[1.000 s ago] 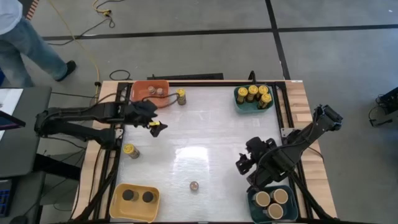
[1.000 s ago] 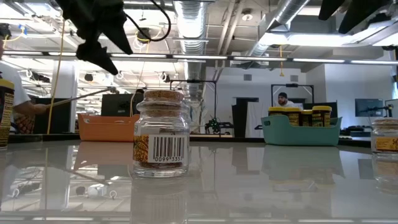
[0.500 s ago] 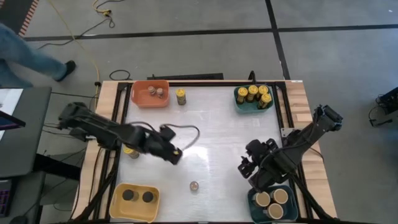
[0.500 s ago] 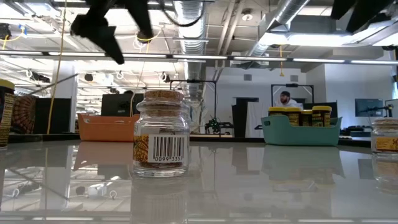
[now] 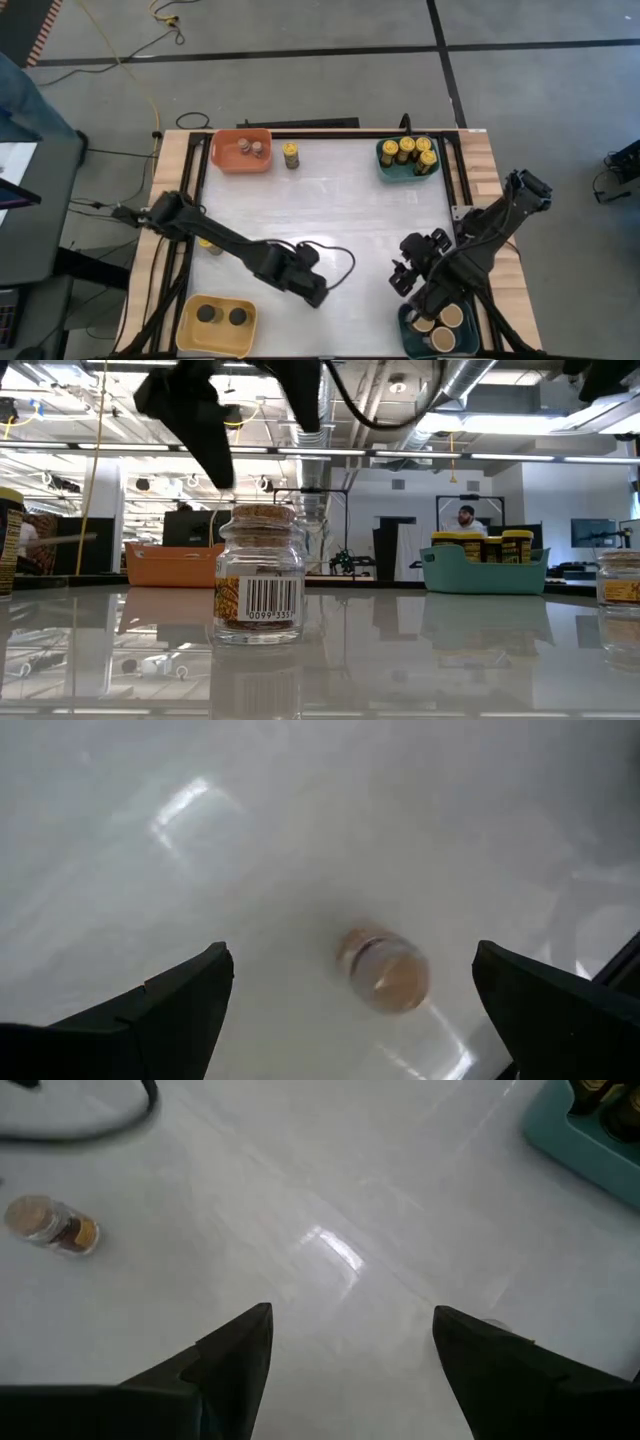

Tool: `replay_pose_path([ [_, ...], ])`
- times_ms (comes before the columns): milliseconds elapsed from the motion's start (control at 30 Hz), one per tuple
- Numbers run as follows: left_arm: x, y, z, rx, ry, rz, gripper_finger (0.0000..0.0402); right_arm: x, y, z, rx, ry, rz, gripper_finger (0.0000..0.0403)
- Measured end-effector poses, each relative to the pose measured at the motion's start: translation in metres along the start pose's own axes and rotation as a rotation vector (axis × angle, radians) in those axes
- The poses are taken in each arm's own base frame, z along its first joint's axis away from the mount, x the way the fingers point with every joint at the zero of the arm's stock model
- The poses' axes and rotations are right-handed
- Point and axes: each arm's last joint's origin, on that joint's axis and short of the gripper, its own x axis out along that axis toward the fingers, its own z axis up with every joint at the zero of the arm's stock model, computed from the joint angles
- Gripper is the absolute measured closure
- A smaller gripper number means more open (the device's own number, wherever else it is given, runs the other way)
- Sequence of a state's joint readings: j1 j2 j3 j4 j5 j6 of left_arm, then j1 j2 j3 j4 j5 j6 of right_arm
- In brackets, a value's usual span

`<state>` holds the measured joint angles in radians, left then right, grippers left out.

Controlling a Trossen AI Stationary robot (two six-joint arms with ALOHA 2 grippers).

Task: Sort spices by type
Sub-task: Put the bottom brown small seasoning bottle into the orange bin

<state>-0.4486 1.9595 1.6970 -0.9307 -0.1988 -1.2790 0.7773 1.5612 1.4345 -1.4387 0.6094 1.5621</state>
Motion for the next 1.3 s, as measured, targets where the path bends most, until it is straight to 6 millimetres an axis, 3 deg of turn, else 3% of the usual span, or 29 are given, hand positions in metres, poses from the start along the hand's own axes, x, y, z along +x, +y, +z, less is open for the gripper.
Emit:
replay_pose_path([
  [167,0.027,-0.013,-0.009,-0.018,0.042,-0.038,0.0009,-0.003,0.001,-0.003,-0.01,0.0,0.013,0.0101],
  [367,0.056,-0.014,-0.024,-0.042,0.124,0.01,0.0009,-0.003,0.001,-0.003,-0.01,0.0,0.013,0.0101],
  [567,0.064,-0.014,-0.03,-0.062,0.14,0.029,0.0018,-0.002,0.001,-0.004,-0.011,0.0,0.012,0.0101],
  [767,0.064,-0.014,-0.03,-0.07,0.138,0.028,0.0065,-0.002,0.0,-0.003,-0.013,-0.004,0.009,0.0101],
  [1133,0.064,-0.013,-0.027,-0.039,0.142,0.028,0.0197,-0.002,0.0,-0.003,-0.015,-0.014,0.009,0.0101],
  [1300,0.062,-0.008,-0.018,0.01,0.142,0.042,0.0226,-0.002,0.0,-0.003,-0.016,-0.015,0.009,0.0101],
])
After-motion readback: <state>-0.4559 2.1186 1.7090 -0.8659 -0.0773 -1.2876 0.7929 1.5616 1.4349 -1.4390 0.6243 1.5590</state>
